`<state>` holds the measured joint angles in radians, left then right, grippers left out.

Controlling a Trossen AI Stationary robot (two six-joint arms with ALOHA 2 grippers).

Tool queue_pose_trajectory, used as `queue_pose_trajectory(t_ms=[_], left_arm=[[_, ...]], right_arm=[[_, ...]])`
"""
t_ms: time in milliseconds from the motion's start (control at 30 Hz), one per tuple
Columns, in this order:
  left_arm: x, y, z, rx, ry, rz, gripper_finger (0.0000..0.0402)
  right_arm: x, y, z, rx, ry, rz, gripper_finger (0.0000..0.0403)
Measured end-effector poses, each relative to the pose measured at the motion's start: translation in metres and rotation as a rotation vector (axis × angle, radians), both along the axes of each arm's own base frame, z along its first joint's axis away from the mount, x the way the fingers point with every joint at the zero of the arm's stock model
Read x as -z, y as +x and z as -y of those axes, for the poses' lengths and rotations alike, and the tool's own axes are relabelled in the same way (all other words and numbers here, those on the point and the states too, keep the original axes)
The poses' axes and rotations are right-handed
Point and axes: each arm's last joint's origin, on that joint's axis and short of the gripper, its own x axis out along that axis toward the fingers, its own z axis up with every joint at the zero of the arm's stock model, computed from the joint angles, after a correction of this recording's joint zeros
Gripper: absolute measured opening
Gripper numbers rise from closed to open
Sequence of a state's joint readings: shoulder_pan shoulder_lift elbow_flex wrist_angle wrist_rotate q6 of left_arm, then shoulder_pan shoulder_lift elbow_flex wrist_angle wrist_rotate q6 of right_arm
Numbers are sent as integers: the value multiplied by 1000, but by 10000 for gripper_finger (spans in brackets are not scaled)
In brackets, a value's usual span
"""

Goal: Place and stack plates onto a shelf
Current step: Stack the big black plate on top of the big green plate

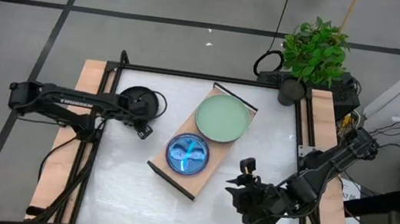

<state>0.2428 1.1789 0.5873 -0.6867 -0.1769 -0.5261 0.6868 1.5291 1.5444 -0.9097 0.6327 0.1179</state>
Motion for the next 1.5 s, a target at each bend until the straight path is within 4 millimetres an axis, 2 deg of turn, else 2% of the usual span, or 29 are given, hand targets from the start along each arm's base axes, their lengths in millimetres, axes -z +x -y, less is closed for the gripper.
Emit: queue_pose_trajectory(t_ms=[400,767,1133,1267,1500], left_arm=[[10,10,-4,81,72,-39,115],[23,15,-5,157,51,-114,114],[24,18,-7,167,119,-127,12],[16,20,-7,174,107,-151,11],[-13,34,0,195,97,-153,10]], right_arm=[[-2,1,2,49,-73,56,93],[-2,1,2,51,-68,57,93],[-2,1,2,51,-66,56,93],[-2,1,2,51,-69,54,93],[0,-1,4,52,-91,29,93]])
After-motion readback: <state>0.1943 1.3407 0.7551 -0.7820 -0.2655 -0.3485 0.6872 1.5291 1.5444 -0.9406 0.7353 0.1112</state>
